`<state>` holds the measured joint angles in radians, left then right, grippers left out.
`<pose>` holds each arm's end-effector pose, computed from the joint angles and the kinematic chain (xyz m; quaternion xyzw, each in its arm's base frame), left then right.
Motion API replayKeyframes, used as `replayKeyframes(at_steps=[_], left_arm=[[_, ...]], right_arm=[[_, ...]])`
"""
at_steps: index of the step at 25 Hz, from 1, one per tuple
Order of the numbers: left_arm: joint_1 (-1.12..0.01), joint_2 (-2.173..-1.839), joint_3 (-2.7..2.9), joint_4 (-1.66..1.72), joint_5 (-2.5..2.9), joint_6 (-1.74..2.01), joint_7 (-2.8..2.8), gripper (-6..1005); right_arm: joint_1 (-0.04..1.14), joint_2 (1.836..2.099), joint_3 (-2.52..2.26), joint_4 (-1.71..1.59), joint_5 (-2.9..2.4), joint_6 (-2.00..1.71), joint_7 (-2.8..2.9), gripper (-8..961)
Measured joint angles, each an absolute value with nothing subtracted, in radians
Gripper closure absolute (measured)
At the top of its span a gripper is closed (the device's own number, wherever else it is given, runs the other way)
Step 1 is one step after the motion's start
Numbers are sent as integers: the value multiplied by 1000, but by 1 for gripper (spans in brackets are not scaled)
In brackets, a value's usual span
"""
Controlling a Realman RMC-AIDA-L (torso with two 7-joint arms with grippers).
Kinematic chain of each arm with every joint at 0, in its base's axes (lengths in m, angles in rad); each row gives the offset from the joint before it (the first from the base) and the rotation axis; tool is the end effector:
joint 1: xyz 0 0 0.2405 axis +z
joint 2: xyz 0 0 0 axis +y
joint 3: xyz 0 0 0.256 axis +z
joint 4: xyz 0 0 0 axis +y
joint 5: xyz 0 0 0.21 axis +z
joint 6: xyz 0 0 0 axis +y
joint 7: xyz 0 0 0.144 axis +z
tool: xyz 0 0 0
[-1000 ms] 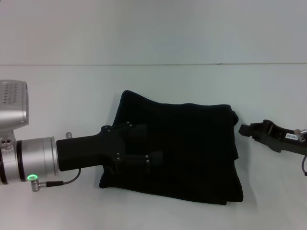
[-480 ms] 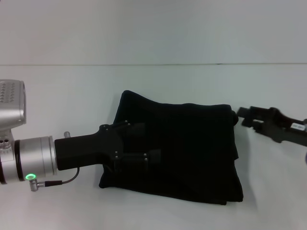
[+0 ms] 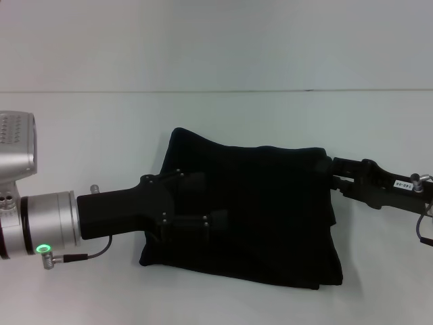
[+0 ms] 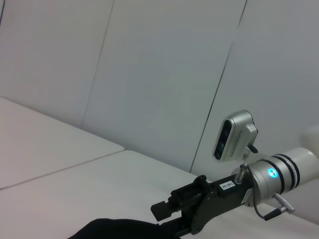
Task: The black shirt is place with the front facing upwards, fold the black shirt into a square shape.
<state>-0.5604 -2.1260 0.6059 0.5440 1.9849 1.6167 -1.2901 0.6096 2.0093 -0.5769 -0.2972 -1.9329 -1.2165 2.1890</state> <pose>-0.2437 0.3182 -0.0268 -0.9224 -0.2082 -0.3111 0.0951 0.2997 0.3586 -0.0190 -0.6553 0.6784 0.3140 0.1084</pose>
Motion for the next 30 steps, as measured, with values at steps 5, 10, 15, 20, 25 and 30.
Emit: replayKeyframes(at_steps=[5, 10, 15, 20, 25, 30], left_arm=[[-561, -2126, 606, 542, 1985, 1617, -1290, 35], [-561, -2126, 606, 544, 1985, 1618, -1290, 36], [-560, -2126, 606, 543, 1985, 1621, -1290, 36], [-559, -2126, 606, 541, 1985, 1622, -1290, 36], [-558, -2126, 606, 541, 1985, 1623, -1290, 35], [-558, -2126, 606, 541, 1985, 1624, -1291, 35]], right_arm=[[618, 2013, -615, -294, -1933, -1193, 2203, 426], [624, 2016, -650, -298, -1933, -1189, 2208, 457], [622, 2018, -655, -307, -1933, -1193, 2202, 565], [621, 2019, -656, -307, -1933, -1194, 2197, 772], [619, 2019, -654, -308, -1931, -1195, 2184, 921], [618, 2019, -646, -319, -1922, -1207, 2144, 930]])
